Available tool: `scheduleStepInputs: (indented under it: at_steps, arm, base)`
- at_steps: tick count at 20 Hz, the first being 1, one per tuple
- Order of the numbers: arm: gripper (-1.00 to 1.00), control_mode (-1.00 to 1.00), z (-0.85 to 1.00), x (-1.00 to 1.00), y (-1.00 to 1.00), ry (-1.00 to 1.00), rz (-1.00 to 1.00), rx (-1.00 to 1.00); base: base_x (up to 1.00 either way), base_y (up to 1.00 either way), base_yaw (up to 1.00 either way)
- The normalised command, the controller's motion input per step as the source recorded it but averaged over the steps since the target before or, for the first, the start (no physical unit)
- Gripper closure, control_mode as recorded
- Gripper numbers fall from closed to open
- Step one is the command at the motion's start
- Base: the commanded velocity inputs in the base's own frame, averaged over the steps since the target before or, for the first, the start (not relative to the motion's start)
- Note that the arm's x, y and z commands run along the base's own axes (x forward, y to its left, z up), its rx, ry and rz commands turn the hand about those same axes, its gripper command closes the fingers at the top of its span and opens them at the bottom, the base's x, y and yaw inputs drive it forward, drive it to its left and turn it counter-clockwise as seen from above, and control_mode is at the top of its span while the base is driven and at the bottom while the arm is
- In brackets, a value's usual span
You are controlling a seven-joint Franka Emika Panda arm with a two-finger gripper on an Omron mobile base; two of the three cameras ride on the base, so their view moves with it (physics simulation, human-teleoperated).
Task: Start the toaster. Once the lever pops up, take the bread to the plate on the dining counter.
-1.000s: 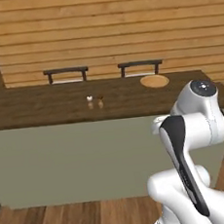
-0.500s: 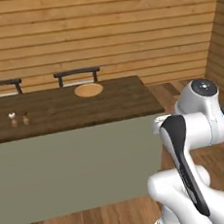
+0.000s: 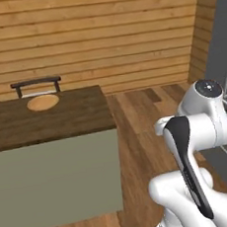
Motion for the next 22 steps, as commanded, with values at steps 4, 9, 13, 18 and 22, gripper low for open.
scheduleStepInputs:
  at_steps: [4,9,13,18,22]
  arm:
    - [1.0,1.0,0.0,0.0,0.0,0.0,0.0,0.0]
    - [1.0,1.0,0.0,0.0,0.0,0.0,0.0,0.0]
    - [1.0,1.0,0.0,0.0,0.0,0.0,0.0,0.0]
    - [1.0,1.0,0.0,0.0,0.0,0.0,0.0,0.0]
    - [1.0,1.0,0.0,0.0,0.0,0.0,0.0,0.0]
  base:
    - [0.76,-0.72,0.0]
    - [0.82,-0.71,0.0]
    - [1.0,-0.35,-0.03]
    - [0.99,-0.03,-0.07]
    - [0.9,-0.38,0.0]
